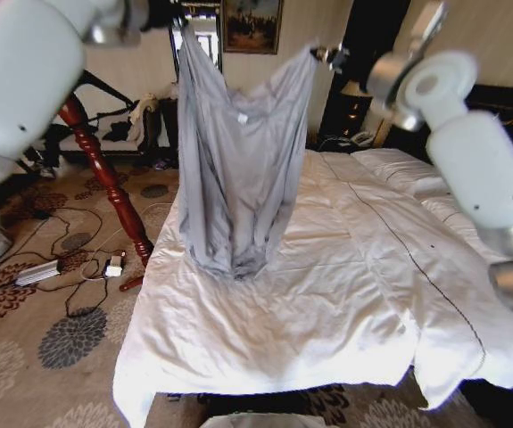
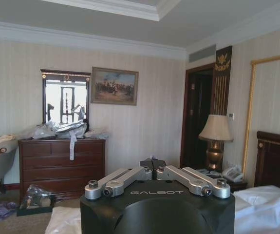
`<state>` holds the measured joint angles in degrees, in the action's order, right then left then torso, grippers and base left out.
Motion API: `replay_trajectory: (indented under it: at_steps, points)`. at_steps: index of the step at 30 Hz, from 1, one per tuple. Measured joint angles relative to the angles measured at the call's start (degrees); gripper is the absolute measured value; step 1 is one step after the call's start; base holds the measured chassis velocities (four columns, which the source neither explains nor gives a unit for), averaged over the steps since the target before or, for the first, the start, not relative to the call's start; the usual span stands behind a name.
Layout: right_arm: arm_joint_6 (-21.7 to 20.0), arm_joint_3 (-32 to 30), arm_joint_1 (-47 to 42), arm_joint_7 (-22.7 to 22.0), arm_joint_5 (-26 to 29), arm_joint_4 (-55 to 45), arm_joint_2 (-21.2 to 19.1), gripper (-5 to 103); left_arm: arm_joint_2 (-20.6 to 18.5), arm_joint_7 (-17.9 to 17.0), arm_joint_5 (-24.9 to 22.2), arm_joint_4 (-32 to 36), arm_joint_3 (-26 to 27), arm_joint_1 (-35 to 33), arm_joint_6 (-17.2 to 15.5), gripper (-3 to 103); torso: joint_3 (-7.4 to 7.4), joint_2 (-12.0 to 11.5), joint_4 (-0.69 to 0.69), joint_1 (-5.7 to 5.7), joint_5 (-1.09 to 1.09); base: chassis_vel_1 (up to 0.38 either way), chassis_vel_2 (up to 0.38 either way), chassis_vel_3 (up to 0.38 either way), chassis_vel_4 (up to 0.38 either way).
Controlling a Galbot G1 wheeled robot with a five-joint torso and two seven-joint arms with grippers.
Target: Pick up the clothes from the bed and hang them on the clothes hanger.
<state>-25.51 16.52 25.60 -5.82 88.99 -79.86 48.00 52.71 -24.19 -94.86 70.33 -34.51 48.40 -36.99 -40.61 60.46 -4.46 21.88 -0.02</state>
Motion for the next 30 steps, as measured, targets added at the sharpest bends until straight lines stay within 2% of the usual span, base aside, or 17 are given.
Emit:
replay_trajectory:
  at_steps: [1,4,5,7,8,11,12,14,16,17,21,22,25,26,27,28,30]
  points:
    - [0.0,0.0,0.0,0.0,0.0,0.0,0.0,0,0.0,0.0,0.0,0.0,0.0,0.0,0.0,0,0.0,0.0,0.0,0.0,0.0,0.0,0.0,0.0,0.0]
    - [-0.1,-1.5,-4.3,-1.7,2.4,-5.9,-3.2,0,-7.0,-2.4,-1.7,10.5,1.3,-3.3,-0.5,0,-0.02,0.0,0.01,0.01,0.02,0.0,0.0,0.0,0.0]
    - [-0.1,-1.5,-4.3,-1.7,2.4,-5.9,-3.2,0,-7.0,-2.4,-1.7,10.5,1.3,-3.3,-0.5,0,-0.02,0.0,0.01,0.01,0.02,0.0,0.0,0.0,0.0]
    - [-0.4,-5.0,-8.4,-3.4,4.9,-12.5,-6.1,0,-11.8,-4.3,-3.9,17.6,2.9,-5.2,-0.9,0,0.0,0.0,-0.01,0.01,-0.01,0.0,0.0,0.0,0.0]
    - [-0.5,-5.3,-8.8,-3.5,5.1,-13.2,-6.4,0,-12.2,-4.5,-4.1,18.2,3.0,-5.3,-0.9,0,-0.01,0.0,-0.01,0.01,-0.01,0.0,0.0,0.0,0.0]
    - [-1.7,-13.5,-16.7,-6.6,10.8,-24.7,-12.5,0,-19.2,-6.8,-8.5,29.4,5.6,-7.1,-1.7,0,0.02,0.0,0.01,-0.02,-0.02,0.0,0.0,0.0,0.0]
    - [-1.7,-13.5,-16.7,-6.6,10.8,-24.7,-12.5,0,-19.2,-6.8,-8.5,29.4,5.6,-7.1,-1.7,0,0.02,0.0,0.01,-0.02,-0.02,0.0,0.0,0.0,0.0]
    - [-2.6,-18.8,-22.0,-8.1,13.5,-30.0,-16.1,0,-23.0,-7.5,-10.2,34.9,7.2,-8.0,-2.0,0,0.02,0.0,-0.04,-0.02,0.04,0.0,0.0,0.0,0.0]
    - [-2.3,-24.6,-28.2,-9.5,17.0,-39.2,-22.0,0,-28.9,-8.7,-13.4,41.9,11.9,-10.7,-2.5,0,0.02,0.0,-0.06,-0.02,0.08,0.0,0.0,0.0,0.0]
    - [-2.3,-24.6,-28.2,-9.5,17.0,-39.2,-22.0,0,-28.9,-8.7,-13.4,41.9,11.9,-10.7,-2.5,0,0.02,0.0,-0.06,-0.02,0.08,0.0,0.0,0.0,0.0]
    - [-1.9,-33.3,-33.4,-12.0,23.0,-49.1,-28.3,0,-36.1,-10.4,-19.5,49.7,23.4,-15.6,-3.0,0,0.03,0.0,0.05,-0.04,-0.05,0.0,0.0,0.0,0.0]
    - [-1.9,-33.3,-33.4,-12.0,23.0,-49.1,-28.3,0,-36.1,-10.4,-19.5,49.7,23.4,-15.6,-3.0,0,0.03,0.0,0.05,-0.04,-0.05,0.0,0.0,0.0,0.0]
    - [-2.8,-40.0,-34.9,-14.9,29.9,-52.5,-31.9,0,-41.4,-10.6,-23.2,53.3,33.2,-20.2,-3.4,0,0.01,0.0,-0.02,-0.03,0.04,0.0,0.0,0.0,0.0]
    - [-3.0,-40.9,-34.9,-15.2,31.0,-52.8,-32.4,0,-42.1,-10.4,-23.6,53.5,33.9,-20.6,-3.4,0,0.01,0.0,-0.02,-0.03,0.04,0.0,0.0,0.0,0.0]
    - [-3.5,-44.5,-35.3,-16.4,35.4,-53.6,-34.5,0,-45.8,-9.5,-25.2,54.3,37.9,-22.9,-3.4,0,0.0,0.0,-0.03,0.0,0.02,0.0,0.0,0.0,0.0]
    - [-3.5,-44.5,-35.3,-16.4,35.4,-53.6,-34.5,0,-45.8,-9.5,-25.2,54.3,37.9,-22.9,-3.4,0,0.0,0.0,-0.03,0.0,0.02,0.0,0.0,0.0,0.0]
    - [-4.1,-48.4,-35.9,-17.4,39.3,-54.0,-36.5,0,-50.2,-7.7,-26.6,54.7,40.7,-24.2,-3.2,0,0.0,0.0,0.01,-0.01,-0.02,0.0,0.0,0.0,0.0]
